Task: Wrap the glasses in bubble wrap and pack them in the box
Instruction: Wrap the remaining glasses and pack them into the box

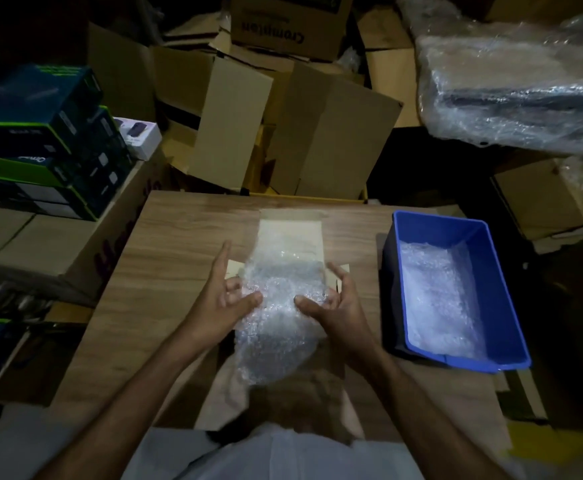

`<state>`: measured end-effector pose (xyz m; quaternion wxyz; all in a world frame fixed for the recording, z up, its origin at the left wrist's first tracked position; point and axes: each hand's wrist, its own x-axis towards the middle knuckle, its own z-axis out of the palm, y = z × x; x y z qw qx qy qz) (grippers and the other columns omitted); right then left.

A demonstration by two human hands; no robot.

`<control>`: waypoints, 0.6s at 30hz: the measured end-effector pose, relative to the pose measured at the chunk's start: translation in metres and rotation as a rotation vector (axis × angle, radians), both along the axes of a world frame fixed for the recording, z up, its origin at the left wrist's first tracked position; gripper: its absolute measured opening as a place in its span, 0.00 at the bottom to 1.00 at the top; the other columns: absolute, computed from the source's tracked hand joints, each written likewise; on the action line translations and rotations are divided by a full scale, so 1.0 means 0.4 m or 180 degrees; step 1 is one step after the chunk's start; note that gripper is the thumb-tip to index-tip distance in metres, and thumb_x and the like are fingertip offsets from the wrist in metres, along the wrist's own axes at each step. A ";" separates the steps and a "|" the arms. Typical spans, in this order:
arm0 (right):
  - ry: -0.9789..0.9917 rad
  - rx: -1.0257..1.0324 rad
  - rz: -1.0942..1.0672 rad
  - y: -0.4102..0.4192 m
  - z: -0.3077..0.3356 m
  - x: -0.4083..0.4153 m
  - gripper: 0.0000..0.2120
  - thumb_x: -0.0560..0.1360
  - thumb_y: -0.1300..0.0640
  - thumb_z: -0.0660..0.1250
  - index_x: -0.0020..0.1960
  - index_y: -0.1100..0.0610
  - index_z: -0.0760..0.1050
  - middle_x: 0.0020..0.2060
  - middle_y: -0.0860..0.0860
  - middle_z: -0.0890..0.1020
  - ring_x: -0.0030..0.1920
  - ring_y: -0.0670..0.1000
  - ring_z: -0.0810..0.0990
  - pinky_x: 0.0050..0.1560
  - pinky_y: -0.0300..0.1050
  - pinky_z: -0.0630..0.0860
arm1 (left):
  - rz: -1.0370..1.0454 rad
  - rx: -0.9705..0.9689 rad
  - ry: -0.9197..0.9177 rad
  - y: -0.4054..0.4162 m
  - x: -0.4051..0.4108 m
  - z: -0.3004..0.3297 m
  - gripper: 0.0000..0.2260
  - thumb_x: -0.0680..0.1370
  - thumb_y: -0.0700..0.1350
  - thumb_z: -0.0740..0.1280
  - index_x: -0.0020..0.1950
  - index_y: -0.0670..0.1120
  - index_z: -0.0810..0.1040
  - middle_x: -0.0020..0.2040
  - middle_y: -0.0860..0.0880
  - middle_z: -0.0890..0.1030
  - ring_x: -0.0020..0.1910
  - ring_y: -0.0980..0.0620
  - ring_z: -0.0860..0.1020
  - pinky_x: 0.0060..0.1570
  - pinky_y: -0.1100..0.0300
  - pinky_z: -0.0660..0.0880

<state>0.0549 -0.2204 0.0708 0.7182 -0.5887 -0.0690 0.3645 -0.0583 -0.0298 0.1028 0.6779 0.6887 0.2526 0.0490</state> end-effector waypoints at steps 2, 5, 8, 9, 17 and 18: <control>-0.0418 0.0093 0.0237 -0.009 -0.006 0.010 0.48 0.71 0.66 0.78 0.78 0.37 0.56 0.68 0.57 0.78 0.63 0.59 0.82 0.61 0.61 0.80 | -0.0242 0.0153 -0.0010 0.016 -0.009 -0.004 0.39 0.76 0.37 0.73 0.79 0.61 0.60 0.63 0.54 0.75 0.56 0.59 0.82 0.48 0.65 0.80; -0.0954 -0.0280 0.0764 -0.022 0.013 0.027 0.44 0.70 0.69 0.78 0.78 0.45 0.64 0.67 0.54 0.78 0.57 0.55 0.85 0.56 0.55 0.83 | -0.0903 0.0531 0.0196 0.050 -0.015 -0.012 0.36 0.69 0.38 0.80 0.74 0.54 0.73 0.71 0.53 0.75 0.65 0.60 0.77 0.59 0.65 0.77; -0.1883 -0.1215 0.1094 -0.011 0.027 0.040 0.27 0.70 0.62 0.79 0.66 0.51 0.78 0.54 0.54 0.85 0.45 0.50 0.86 0.48 0.55 0.84 | -0.1110 0.1784 0.0602 0.066 -0.002 -0.016 0.27 0.66 0.49 0.82 0.65 0.57 0.80 0.60 0.52 0.80 0.55 0.57 0.80 0.53 0.55 0.81; -0.2234 -0.1306 0.1104 -0.005 0.028 0.044 0.17 0.72 0.59 0.78 0.59 0.52 0.83 0.48 0.52 0.86 0.42 0.48 0.85 0.45 0.54 0.84 | -0.1100 0.2154 0.0595 0.068 0.001 -0.017 0.19 0.68 0.51 0.81 0.58 0.55 0.83 0.54 0.52 0.79 0.51 0.58 0.78 0.50 0.55 0.81; -0.0856 -0.0453 0.0903 -0.017 -0.011 0.047 0.15 0.79 0.50 0.69 0.63 0.55 0.75 0.57 0.56 0.82 0.55 0.55 0.85 0.52 0.55 0.84 | -0.1234 0.0191 0.0078 0.085 0.008 -0.007 0.10 0.81 0.41 0.67 0.60 0.38 0.76 0.54 0.34 0.82 0.51 0.35 0.83 0.44 0.49 0.82; -0.0979 -0.0447 0.0785 -0.011 -0.016 0.041 0.12 0.80 0.53 0.68 0.61 0.55 0.74 0.55 0.56 0.82 0.52 0.55 0.85 0.49 0.55 0.84 | -0.1150 0.0061 0.0099 0.086 0.009 -0.020 0.10 0.82 0.40 0.66 0.62 0.38 0.74 0.54 0.32 0.81 0.51 0.30 0.81 0.44 0.47 0.80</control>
